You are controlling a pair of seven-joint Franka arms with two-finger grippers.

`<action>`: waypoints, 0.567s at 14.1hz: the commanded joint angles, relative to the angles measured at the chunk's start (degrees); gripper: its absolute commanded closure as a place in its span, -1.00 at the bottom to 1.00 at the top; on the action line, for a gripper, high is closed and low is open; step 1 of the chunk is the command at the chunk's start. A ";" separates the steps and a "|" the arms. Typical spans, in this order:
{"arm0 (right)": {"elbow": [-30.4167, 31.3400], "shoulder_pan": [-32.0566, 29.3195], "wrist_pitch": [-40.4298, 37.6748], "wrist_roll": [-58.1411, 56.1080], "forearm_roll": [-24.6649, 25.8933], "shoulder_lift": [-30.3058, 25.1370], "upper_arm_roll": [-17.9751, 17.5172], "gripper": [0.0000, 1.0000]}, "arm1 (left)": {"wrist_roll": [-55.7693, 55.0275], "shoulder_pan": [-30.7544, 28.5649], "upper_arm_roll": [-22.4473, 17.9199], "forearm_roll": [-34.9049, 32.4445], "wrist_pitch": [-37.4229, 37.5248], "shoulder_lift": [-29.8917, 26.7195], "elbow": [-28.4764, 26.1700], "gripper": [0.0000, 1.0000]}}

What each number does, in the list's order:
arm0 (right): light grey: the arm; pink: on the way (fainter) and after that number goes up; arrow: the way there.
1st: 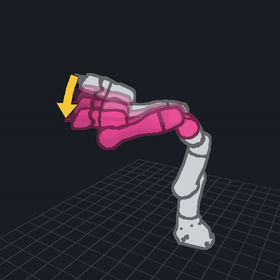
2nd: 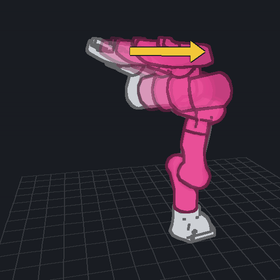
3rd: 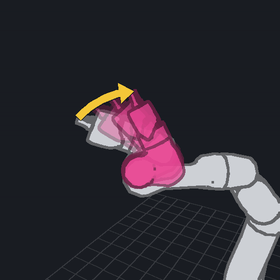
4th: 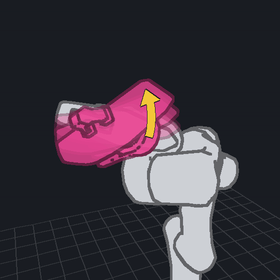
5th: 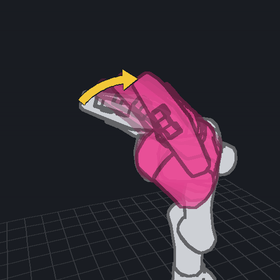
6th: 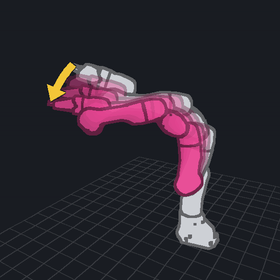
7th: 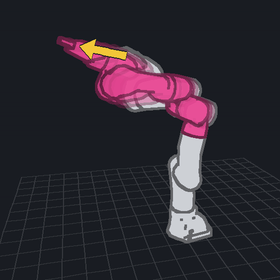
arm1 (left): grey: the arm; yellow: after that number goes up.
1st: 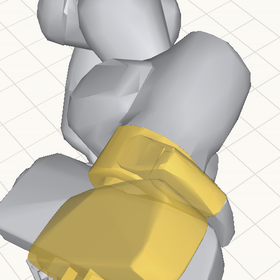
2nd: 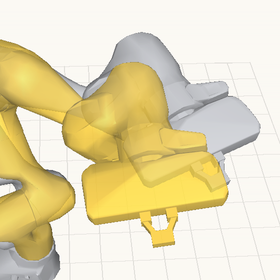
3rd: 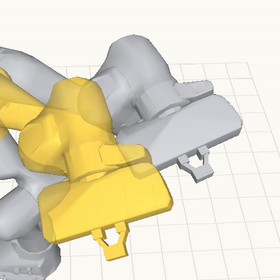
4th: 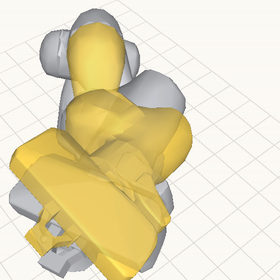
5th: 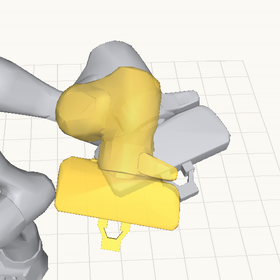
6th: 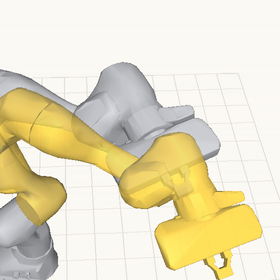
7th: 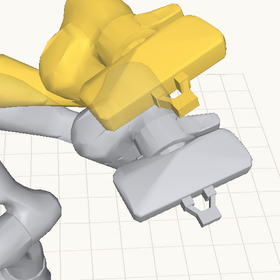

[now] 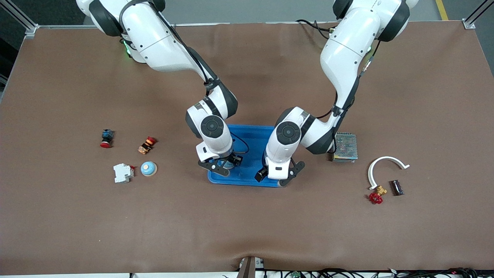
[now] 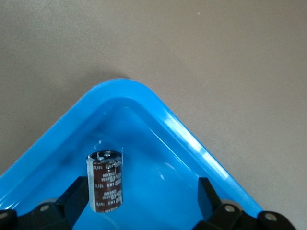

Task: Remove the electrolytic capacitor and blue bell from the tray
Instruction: 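Grasp another bell with the right gripper while the left gripper grasps a capacitor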

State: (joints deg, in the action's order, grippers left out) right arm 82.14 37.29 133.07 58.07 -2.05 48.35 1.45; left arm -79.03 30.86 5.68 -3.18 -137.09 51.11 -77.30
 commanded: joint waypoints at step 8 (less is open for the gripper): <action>-4.97 -8.62 -15.63 -19.71 0.55 -4.48 -0.22 1.00 | -1.57 0.60 -1.37 -1.92 -0.46 1.19 -0.66 -1.00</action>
State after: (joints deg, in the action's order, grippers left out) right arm 76.22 32.22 120.68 45.00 -1.99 46.99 2.26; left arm -79.03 30.85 4.91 -3.51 -137.09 51.77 -78.24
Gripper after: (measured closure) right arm 0.330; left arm 0.000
